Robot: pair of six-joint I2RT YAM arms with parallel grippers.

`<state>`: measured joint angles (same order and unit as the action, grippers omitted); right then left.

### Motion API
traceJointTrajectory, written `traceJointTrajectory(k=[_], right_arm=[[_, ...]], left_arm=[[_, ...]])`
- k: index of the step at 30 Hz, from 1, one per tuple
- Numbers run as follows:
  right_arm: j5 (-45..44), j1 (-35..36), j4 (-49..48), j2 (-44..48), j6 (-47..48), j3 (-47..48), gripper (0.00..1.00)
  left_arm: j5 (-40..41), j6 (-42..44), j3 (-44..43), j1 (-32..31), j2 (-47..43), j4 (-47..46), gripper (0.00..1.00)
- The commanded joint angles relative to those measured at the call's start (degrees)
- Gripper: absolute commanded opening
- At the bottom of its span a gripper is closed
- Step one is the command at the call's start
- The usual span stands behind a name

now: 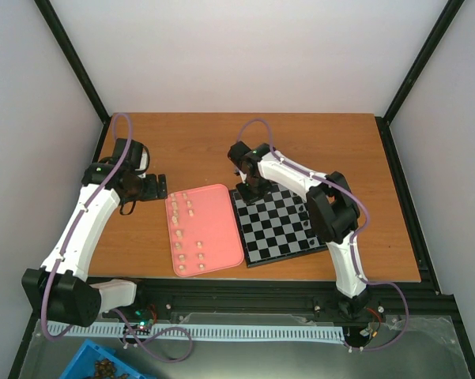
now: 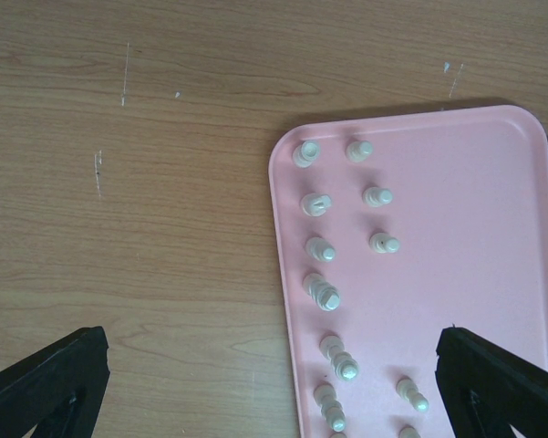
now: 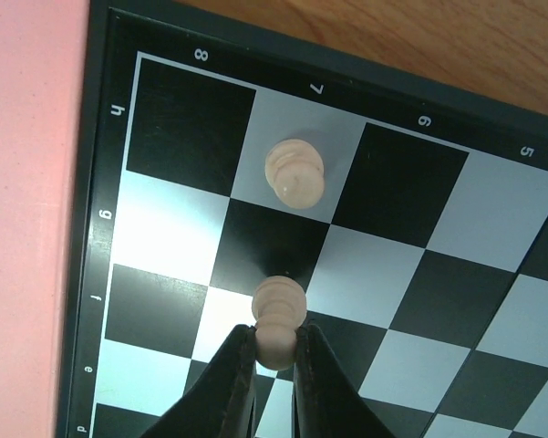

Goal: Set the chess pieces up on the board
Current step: Place the chess piece on the chessboard.

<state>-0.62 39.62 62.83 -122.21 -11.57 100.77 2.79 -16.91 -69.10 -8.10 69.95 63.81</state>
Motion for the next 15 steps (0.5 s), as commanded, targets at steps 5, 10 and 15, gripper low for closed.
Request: traceJointTrajectory(k=[5,10,15], right_arm=[[-0.04,-0.67,-0.63,-2.58,0.93,2.08,0.07],[-0.15,-0.75,-0.7,-3.32,0.85,2.71,0.07],[0.54,-0.77,-0.46,-4.03,0.76,3.53,0.06]], left_arm=[[0.03,0.56,-1.12,0.1,0.53,-0.76,1.0],[0.2,0.64,-1.13,0.09,0.75,-0.79,1.0],[0.3,0.69,-1.12,0.1,0.84,-0.88,1.0]])
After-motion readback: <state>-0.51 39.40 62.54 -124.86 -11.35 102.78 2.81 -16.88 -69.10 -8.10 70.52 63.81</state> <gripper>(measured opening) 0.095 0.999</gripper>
